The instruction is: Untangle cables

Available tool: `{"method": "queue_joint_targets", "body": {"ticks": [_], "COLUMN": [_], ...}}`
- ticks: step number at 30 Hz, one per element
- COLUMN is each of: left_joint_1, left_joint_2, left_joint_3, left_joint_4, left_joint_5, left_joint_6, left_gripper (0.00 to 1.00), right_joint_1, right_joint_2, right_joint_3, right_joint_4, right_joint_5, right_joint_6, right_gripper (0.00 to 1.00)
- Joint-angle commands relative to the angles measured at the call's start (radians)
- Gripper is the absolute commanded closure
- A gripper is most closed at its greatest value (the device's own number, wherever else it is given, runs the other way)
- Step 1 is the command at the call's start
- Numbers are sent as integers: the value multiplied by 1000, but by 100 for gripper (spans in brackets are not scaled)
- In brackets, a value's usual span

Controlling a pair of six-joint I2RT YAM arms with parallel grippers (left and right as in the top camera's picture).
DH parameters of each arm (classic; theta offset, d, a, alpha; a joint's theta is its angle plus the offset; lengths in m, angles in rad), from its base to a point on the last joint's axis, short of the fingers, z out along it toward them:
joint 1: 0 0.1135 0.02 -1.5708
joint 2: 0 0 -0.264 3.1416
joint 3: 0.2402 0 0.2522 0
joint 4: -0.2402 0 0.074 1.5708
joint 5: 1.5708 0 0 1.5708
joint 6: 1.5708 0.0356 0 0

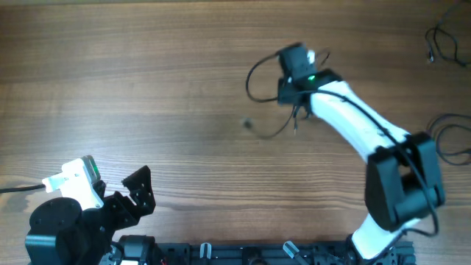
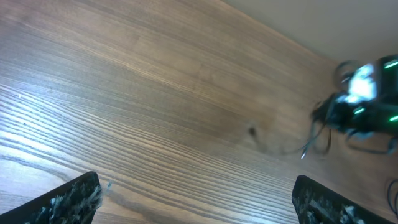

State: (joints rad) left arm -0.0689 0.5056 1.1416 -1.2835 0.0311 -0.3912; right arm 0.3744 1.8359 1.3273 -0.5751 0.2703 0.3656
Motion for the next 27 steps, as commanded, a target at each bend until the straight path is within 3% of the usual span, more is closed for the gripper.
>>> {"method": "queue_joint_targets", "body": {"ticks": [1,5,12,19,23,27], "left_joint_1": [6,6,6,6,6,6], "left_joint_2": [-6,-6,-6,-6,-6,-6], "left_joint_3": [1,1,1,1,1,1], "left_joint_4": [2,2,2,2,2,2], "left_joint_5": [9,9,9,9,9,9], "left_joint_6": [-10,-10,-9,-10,-10,-10], "left_gripper": [0,0,0,0,0,0], "right_joint_1": [-58,-132,-285,-428,-468,-481], "right_joint_2": [-107,-104,-52,73,177,283], "right_joint_3": [50,50,49,49,49,49], "right_joint_4": [106,269,526,668,700,713], "right_joint_5": [200,235,215,-26,-26,-47], "right_joint_6": [-171,-400,-665,-985,-1076,-1079], "right_gripper": [96,96,96,95,95,95]}}
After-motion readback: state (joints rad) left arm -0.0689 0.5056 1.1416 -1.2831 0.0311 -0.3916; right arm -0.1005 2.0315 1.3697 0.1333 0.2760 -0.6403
